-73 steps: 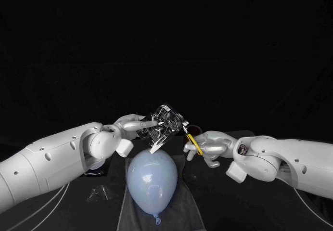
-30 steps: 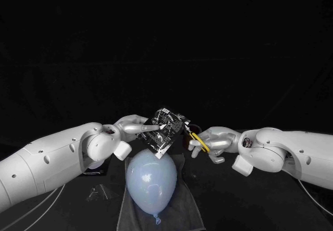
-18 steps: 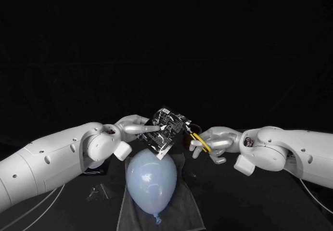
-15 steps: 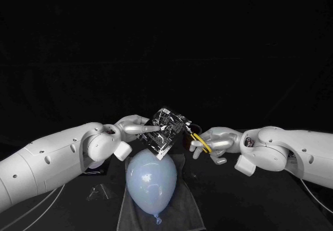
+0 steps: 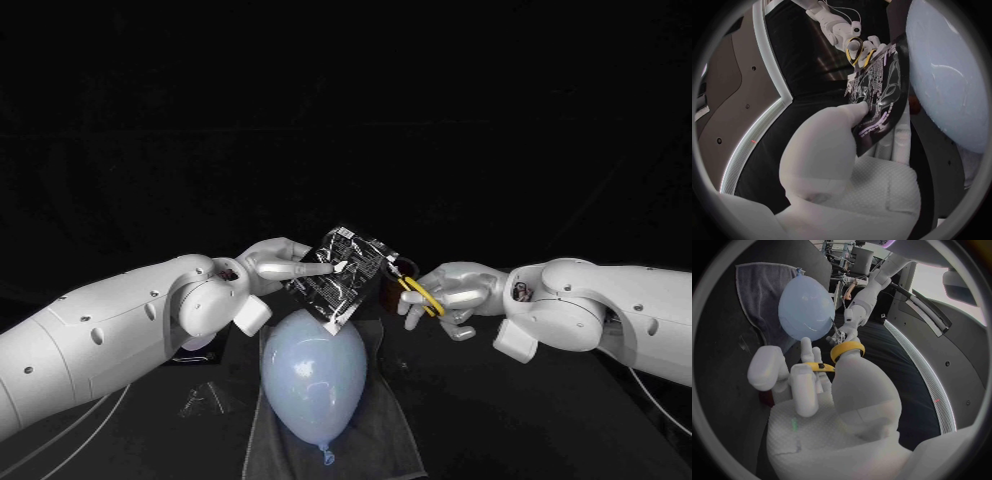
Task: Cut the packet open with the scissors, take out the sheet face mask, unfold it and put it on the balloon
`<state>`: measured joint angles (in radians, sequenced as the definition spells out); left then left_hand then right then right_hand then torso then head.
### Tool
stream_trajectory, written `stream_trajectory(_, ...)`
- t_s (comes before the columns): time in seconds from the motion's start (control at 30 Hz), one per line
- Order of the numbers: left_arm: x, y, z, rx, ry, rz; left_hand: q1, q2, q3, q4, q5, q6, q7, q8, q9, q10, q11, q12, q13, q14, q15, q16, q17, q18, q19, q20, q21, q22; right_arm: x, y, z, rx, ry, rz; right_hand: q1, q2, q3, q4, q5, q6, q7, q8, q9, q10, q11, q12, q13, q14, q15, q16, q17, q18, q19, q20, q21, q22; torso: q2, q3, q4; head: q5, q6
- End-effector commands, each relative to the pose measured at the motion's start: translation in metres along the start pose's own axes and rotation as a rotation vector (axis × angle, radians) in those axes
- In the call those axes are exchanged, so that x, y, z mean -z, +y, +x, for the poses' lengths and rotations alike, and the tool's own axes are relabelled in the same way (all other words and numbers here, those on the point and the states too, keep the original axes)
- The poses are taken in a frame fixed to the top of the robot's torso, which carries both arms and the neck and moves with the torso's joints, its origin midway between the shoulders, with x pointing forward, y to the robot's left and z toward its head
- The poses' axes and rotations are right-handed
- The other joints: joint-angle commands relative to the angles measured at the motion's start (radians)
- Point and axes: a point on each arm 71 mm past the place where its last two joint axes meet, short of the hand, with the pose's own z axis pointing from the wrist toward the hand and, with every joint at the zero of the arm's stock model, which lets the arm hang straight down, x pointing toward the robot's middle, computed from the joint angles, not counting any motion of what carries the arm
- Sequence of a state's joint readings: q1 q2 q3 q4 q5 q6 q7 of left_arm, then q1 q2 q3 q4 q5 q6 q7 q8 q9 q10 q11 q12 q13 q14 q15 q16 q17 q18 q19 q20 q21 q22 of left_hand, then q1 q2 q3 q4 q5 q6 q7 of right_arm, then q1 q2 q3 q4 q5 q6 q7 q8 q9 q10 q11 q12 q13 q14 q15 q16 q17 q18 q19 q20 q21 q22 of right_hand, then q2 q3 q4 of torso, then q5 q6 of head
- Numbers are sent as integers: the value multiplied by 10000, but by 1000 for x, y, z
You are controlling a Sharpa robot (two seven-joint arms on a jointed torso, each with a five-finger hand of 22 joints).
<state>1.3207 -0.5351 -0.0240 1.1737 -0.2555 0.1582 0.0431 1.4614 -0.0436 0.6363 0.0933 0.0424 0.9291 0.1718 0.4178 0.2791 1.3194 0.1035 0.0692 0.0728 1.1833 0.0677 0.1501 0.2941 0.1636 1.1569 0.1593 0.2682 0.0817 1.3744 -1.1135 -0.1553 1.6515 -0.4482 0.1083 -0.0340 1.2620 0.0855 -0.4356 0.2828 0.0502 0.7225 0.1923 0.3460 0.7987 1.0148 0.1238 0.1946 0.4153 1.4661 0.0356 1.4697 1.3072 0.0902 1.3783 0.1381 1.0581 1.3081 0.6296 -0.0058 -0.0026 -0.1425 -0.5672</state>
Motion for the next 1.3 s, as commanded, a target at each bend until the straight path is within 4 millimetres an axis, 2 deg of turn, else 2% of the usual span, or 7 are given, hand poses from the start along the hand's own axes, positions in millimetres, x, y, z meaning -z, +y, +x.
stream_trajectory(0.03,-1,-3,10,-751,918,354,-40,149,-141,-7,57,-92,-34,148,949,160,-50,83,43,280,-89,154,105,215,245,-85,140,53,1,4,0,-34,273,-88,36,-76,-61,28,-15,53,36,-26,-15,-27,3,-57,-7,208,68,-45,171,143,-70,11,-28,130,-5,3,-6,-21,-17)
stream_trajectory(0.53,-1,-4,12,-1540,1023,380,-176,308,-367,-135,58,-120,-160,186,1258,460,-205,257,283,830,-320,569,578,189,718,-346,516,214,5,13,-8,153,566,80,37,-82,-60,31,-15,95,30,-14,-23,-24,0,-61,-48,198,65,-53,149,142,-69,11,-21,131,-7,-2,-3,-53,-25)
stream_trajectory(0.7,0,-5,9,-1606,718,563,-227,358,-387,-170,57,-145,-211,165,1429,411,-270,273,427,1324,-485,1083,1072,183,1104,-531,901,412,8,11,-8,217,896,336,46,-91,-55,27,-16,111,29,-11,-28,-32,0,-68,-71,182,64,-72,105,148,-82,11,-53,114,-2,-1,10,-59,-36)
stream_trajectory(1.03,2,-8,0,-1580,-158,1071,-249,334,-282,-201,58,-158,-206,118,1558,314,-270,238,516,1296,-516,1340,1455,157,1114,-599,1100,537,17,8,-10,294,1036,623,79,-101,-35,21,-15,156,23,-1,-44,-24,-4,-71,-132,127,63,-131,-25,177,-147,12,-201,39,-8,-1,-1,-61,-51)
stream_trajectory(1.3,4,-9,2,-1900,30,1168,-257,302,-249,-220,57,-154,-204,101,1597,297,-268,226,536,1249,-516,1397,1566,148,1089,-610,1158,576,21,6,-13,298,953,715,92,-152,-16,30,-15,165,27,-9,-65,-44,0,-88,-201,110,63,-145,-52,182,-167,12,-242,16,-4,-5,2,-88,-46)
